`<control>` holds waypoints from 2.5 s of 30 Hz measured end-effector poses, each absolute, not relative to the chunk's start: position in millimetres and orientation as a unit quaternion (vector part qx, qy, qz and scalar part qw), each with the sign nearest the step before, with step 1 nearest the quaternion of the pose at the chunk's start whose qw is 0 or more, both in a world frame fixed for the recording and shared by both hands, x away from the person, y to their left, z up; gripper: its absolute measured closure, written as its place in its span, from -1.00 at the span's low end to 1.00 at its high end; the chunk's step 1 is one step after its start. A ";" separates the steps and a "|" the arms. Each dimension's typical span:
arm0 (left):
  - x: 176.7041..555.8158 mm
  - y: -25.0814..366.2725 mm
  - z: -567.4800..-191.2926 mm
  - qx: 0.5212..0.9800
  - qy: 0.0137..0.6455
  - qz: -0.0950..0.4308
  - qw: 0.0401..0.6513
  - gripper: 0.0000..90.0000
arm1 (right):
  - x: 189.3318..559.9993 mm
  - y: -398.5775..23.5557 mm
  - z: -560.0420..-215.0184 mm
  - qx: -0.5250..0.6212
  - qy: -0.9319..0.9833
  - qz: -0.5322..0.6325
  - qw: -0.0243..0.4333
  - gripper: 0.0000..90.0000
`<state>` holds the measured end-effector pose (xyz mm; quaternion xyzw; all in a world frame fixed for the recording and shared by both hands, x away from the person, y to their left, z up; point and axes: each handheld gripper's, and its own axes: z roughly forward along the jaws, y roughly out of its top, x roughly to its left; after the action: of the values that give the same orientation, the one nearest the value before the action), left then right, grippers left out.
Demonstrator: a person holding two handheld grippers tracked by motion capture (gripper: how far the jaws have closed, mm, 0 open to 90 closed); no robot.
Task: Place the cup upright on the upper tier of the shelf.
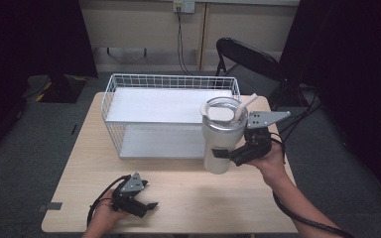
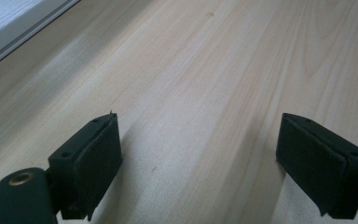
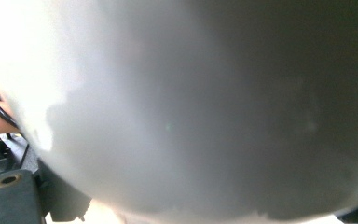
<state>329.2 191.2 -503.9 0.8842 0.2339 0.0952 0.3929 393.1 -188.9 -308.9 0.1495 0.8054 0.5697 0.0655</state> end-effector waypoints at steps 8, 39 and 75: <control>329.3 191.2 -503.9 0.884 0.234 0.096 0.393 -0.70 | 398.5 -184.2 -296.7 0.149 0.807 0.568 0.062 -0.80; 329.2 191.2 -503.8 0.884 0.233 0.096 0.393 -0.70 | 414.7 -169.2 -251.9 0.157 0.801 0.573 0.066 -0.80; 329.2 191.2 -503.7 0.884 0.234 0.095 0.393 -0.70 | 444.3 -150.0 -216.5 0.181 0.790 0.578 0.095 -0.80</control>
<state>329.2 191.2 -503.7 0.8844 0.2338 0.0951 0.3927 444.3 -150.0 -216.5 0.1809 0.7899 0.5782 0.0946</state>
